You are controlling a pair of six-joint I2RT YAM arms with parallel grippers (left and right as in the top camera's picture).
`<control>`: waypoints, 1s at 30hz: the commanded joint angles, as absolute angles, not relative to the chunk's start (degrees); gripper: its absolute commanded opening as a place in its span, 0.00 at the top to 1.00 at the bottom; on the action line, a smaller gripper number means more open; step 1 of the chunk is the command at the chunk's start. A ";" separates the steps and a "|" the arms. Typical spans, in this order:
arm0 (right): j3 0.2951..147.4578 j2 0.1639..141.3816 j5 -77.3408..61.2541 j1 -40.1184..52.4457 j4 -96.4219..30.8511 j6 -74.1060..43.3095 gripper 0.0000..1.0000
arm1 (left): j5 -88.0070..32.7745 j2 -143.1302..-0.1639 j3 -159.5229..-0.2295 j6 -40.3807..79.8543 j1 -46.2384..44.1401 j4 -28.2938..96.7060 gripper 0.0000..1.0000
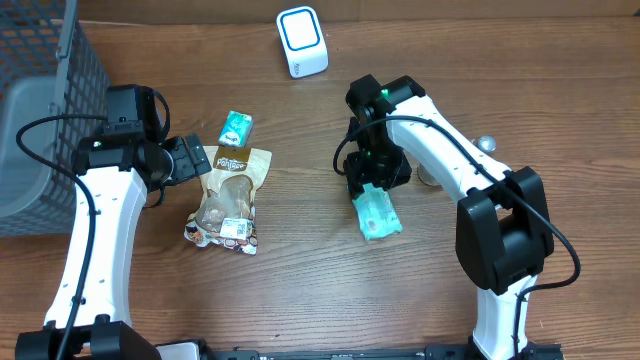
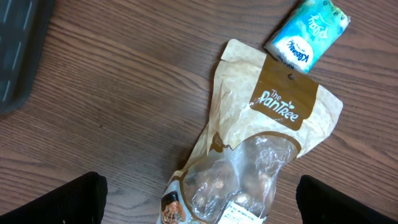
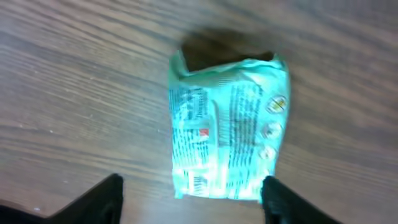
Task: Scan the item barcode
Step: 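Carry the wipes pack back down toward the right with the right gripper, then release the wipes pack and move the right gripper over the mushroom bag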
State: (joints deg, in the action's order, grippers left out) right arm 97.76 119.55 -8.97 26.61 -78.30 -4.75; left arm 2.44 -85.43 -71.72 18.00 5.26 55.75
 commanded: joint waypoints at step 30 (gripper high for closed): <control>82.04 119.39 -7.49 44.64 -38.20 -28.32 0.00 | 3.16 -85.93 -72.12 17.80 5.23 55.64 0.00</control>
State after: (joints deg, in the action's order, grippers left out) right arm 83.66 119.55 -10.17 44.05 -40.16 -25.82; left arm 2.46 -85.43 -71.72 18.00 5.26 55.75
